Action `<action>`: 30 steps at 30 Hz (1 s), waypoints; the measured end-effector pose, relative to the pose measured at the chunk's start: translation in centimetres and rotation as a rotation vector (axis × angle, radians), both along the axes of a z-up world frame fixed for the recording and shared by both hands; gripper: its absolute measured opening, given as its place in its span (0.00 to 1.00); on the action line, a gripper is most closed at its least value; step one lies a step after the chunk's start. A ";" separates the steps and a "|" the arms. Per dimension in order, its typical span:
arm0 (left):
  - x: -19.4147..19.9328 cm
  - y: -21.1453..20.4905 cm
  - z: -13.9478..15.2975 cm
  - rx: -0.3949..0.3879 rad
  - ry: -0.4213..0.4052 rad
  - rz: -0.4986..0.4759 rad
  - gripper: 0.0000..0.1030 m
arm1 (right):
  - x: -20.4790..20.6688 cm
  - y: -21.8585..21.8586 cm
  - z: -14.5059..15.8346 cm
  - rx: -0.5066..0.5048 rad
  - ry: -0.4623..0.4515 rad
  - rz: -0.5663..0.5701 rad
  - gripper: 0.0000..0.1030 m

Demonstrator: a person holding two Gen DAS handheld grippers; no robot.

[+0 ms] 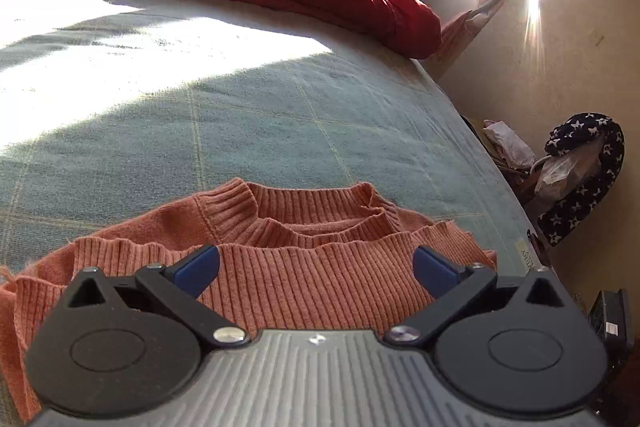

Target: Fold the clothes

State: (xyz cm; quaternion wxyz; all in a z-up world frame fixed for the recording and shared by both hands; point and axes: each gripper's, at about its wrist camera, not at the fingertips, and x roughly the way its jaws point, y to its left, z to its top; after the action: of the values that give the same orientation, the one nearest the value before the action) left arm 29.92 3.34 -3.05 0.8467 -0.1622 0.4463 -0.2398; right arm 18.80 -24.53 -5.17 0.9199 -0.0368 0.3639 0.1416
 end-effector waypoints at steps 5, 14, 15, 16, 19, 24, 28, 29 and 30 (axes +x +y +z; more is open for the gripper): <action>4.1 0.1 -3.3 -0.019 0.129 0.054 0.99 | -0.3 -0.5 -0.1 0.010 -0.014 0.029 1.00; 6.3 0.5 -2.6 0.011 0.097 0.134 0.99 | -0.8 -0.7 -0.2 0.015 -0.043 0.048 1.00; 5.9 0.5 -2.0 0.012 0.081 0.132 0.99 | -0.8 -0.6 -0.2 0.014 -0.044 0.048 1.00; 5.2 0.4 -1.4 -0.007 0.065 0.113 0.99 | -0.9 -0.6 -0.2 0.012 -0.045 0.048 1.00; 4.0 -0.6 -0.9 -0.061 0.067 0.041 0.99 | -0.9 -0.5 -0.3 0.009 -0.048 0.044 1.00; 5.4 -2.1 -3.3 -0.015 0.105 0.030 0.99 | -0.7 -0.3 -0.2 -0.002 -0.042 0.033 1.00; 7.2 -2.6 -3.7 -0.002 0.096 0.072 0.99 | -0.9 -0.3 0.3 0.004 -0.039 0.037 1.00; 7.4 -2.7 -3.3 -0.003 0.091 0.072 0.99 | -1.1 -0.6 0.6 0.026 -0.037 0.037 1.00; 7.2 -3.1 -2.7 -0.006 0.084 0.053 0.99 | -1.2 -0.8 0.8 0.048 -0.036 0.038 1.00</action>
State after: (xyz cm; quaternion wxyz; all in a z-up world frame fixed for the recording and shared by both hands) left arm 37.10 0.25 -5.77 0.8328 -0.1864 0.4763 -0.2117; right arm 17.60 -25.34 -4.35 0.9239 -0.0240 0.3432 0.1673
